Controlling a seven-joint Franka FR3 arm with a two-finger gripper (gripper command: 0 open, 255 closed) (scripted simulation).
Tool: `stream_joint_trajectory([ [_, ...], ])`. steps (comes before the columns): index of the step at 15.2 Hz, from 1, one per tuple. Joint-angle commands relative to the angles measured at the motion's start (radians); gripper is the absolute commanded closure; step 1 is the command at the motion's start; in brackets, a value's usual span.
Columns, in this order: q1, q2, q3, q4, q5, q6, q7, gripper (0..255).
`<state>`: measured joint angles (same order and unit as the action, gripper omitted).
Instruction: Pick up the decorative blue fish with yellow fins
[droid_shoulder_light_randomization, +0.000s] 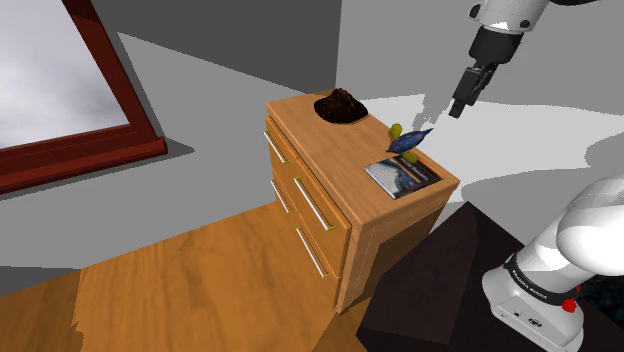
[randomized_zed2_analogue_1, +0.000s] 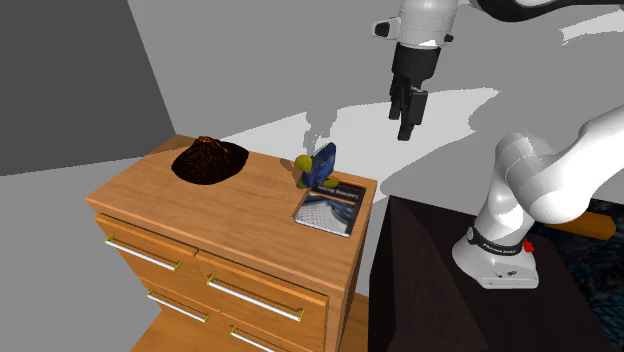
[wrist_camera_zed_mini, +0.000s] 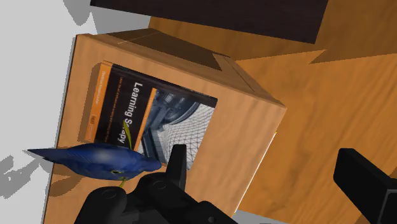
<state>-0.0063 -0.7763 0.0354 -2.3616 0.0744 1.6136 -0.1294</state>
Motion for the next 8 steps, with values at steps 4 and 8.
stream_joint_trajectory([
  [4,-0.025,0.075,-0.023,-0.012,0.014,0.101,0.018,0],
  [8,-0.053,0.185,-0.055,-0.013,0.038,0.231,0.037,0],
])
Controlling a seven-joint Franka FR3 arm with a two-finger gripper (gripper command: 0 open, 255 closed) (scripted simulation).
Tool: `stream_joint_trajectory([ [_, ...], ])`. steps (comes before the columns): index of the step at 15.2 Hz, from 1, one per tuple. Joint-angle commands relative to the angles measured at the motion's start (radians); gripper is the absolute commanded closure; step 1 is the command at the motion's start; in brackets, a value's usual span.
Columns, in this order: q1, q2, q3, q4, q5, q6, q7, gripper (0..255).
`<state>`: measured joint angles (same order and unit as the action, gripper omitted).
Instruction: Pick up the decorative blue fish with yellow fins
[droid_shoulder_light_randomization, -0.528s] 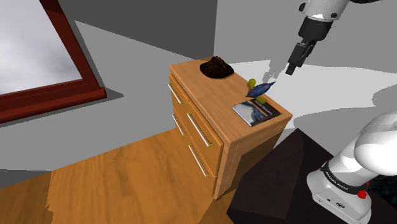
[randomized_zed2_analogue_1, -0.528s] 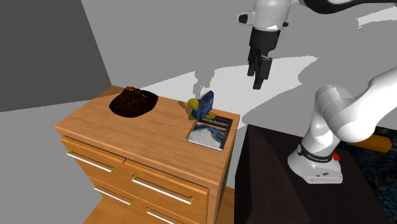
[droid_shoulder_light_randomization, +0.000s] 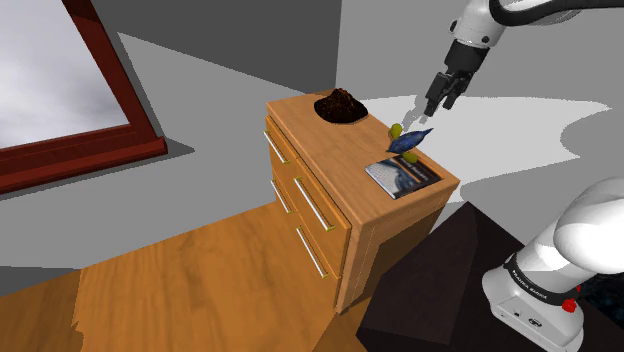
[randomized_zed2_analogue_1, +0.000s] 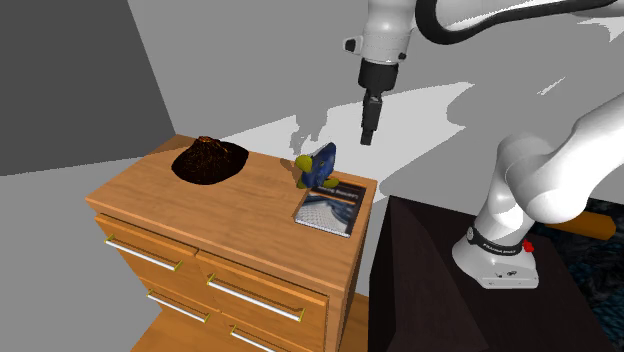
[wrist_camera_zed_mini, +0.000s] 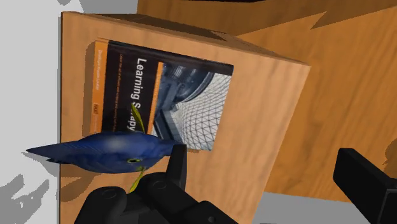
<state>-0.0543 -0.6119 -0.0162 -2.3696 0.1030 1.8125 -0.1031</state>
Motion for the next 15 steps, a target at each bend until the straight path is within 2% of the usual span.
stream_joint_trajectory([
  [1,-0.011,0.05,-0.012,-0.002,0.017,0.063,0.014,0],
  [8,-0.043,0.267,-0.075,0.044,0.089,0.261,0.024,0],
  [15,-0.064,0.498,-0.14,0.139,0.214,0.413,-0.002,0],
])
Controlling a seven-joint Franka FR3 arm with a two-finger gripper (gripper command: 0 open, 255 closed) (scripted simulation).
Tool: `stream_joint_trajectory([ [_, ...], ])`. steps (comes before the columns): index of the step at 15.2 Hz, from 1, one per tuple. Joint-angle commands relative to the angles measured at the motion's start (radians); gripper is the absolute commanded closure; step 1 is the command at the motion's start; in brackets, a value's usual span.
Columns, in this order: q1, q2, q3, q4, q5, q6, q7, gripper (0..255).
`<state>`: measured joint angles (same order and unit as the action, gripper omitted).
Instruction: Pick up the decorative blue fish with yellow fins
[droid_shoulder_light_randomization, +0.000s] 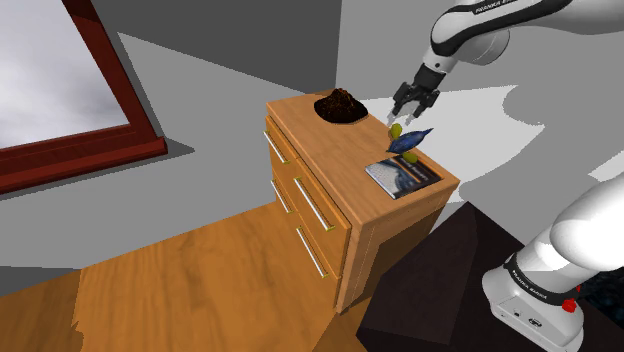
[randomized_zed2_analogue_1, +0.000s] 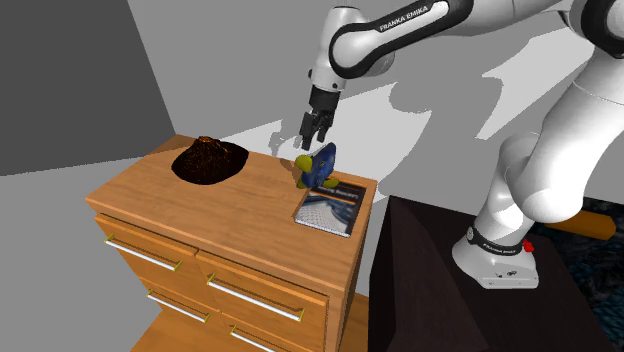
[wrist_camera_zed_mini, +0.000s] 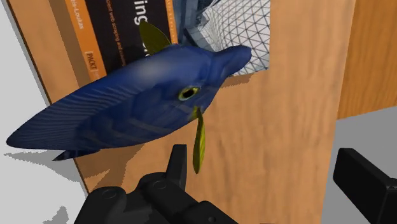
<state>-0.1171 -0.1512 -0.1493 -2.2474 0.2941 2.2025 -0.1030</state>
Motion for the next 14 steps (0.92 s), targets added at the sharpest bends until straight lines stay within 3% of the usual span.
stream_joint_trajectory([
  [1,-0.005,0.071,-0.015,0.034,0.045,0.04,-0.009,0],
  [3,-0.013,0.139,-0.029,0.072,0.094,0.07,-0.024,0],
  [13,-0.014,0.203,-0.026,0.036,0.15,0.16,-0.079,0],
  [14,-0.014,0.204,-0.026,0.038,0.15,0.159,-0.08,255],
])
